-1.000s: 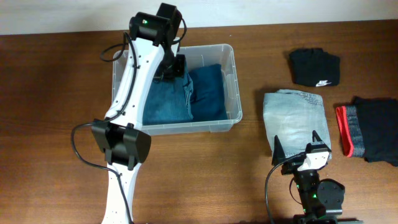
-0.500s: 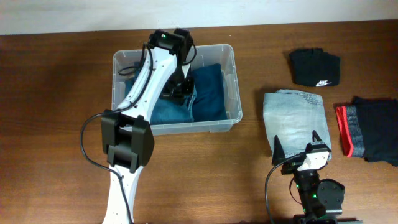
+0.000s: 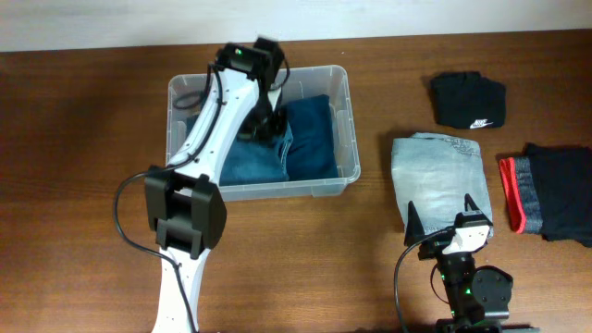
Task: Pack container
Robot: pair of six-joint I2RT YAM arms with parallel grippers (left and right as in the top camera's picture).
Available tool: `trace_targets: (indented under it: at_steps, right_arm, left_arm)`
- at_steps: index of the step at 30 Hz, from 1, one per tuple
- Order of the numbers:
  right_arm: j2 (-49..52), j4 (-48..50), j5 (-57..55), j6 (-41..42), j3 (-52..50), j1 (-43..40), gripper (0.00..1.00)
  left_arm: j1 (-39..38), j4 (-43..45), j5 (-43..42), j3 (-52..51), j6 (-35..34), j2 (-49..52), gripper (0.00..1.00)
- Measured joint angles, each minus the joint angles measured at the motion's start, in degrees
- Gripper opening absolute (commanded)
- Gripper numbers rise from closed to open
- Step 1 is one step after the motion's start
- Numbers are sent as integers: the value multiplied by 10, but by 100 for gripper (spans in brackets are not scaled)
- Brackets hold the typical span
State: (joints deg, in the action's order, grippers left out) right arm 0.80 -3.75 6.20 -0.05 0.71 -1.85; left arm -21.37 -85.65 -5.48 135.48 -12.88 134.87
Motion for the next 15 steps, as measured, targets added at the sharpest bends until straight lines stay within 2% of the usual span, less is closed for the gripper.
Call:
trace_targets:
  at_steps: [3, 6, 15]
  right_arm:
    - [0, 0, 0, 0, 0, 0, 98]
    - [0, 0, 0, 0, 0, 0, 99]
    - [0, 0, 1, 0, 0, 0, 99]
  left_arm:
    - [2, 54, 23, 47, 0, -1, 1]
    - [7, 91, 40, 50, 0, -2, 1]
    - [16, 204, 84, -29, 0, -2, 1]
